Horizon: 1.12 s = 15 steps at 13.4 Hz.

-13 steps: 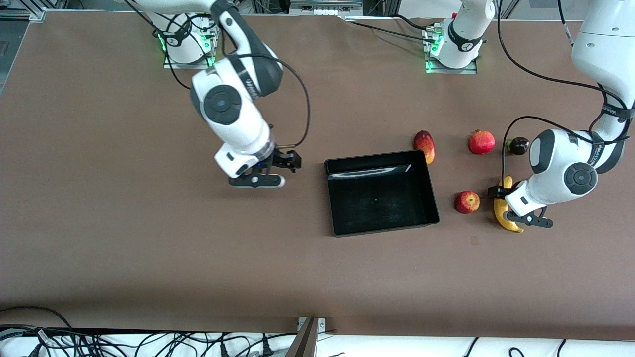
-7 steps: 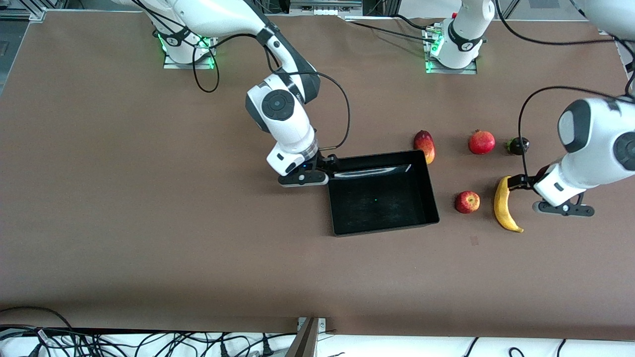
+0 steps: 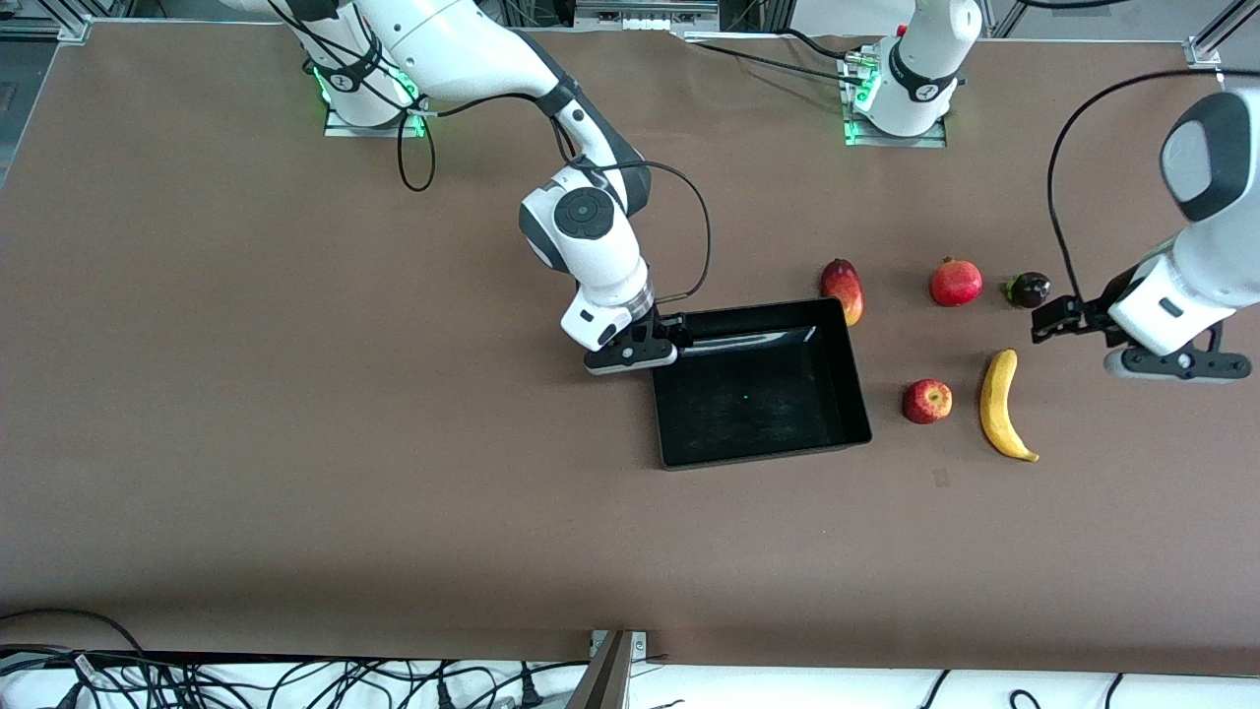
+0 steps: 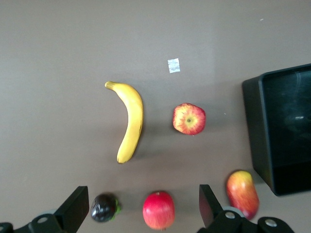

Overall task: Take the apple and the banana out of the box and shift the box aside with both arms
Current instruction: 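Grasp the tray rim with the right gripper while the left gripper withdraws, then drag the black tray across the table with the right gripper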

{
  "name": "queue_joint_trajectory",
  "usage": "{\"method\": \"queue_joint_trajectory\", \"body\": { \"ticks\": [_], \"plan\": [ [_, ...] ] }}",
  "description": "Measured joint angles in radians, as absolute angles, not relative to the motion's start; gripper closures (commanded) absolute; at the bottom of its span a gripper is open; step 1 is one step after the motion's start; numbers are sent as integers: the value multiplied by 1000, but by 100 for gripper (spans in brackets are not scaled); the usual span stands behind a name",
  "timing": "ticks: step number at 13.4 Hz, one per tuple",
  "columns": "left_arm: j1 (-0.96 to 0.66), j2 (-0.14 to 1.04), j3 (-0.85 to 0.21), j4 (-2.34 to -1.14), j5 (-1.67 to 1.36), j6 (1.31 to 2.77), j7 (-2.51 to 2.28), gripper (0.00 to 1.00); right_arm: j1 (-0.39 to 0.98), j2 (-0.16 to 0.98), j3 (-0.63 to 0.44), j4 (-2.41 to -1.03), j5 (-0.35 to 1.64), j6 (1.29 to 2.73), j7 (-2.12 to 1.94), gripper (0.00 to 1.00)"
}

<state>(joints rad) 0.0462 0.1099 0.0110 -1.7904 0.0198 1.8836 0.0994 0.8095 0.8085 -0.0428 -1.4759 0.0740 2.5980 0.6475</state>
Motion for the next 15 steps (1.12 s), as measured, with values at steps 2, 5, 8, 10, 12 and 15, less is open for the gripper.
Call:
{"method": "queue_joint_trajectory", "body": {
  "ticks": [2,5,8,10,12,15],
  "plan": [
    [-12,73,57,-1739,18,1798,99,0,810,832,-49,-1476,73,2621,647,100],
    [-90,49,123,-1648,4,1707,99,0,804,840,-60,-1466,73,2630,647,100],
    [-95,48,129,-1602,-33,1700,99,0,773,829,-86,-1452,72,2626,648,100],
    [-95,49,129,-1598,-36,1700,99,0,714,795,-96,-1450,71,2581,636,100],
    [-99,49,129,-1598,-37,1700,99,0,661,744,-98,-1446,70,2464,618,100],
    [-103,50,130,-1598,-37,1699,99,0,619,638,-107,-1467,70,2269,571,100]
  ]
}}
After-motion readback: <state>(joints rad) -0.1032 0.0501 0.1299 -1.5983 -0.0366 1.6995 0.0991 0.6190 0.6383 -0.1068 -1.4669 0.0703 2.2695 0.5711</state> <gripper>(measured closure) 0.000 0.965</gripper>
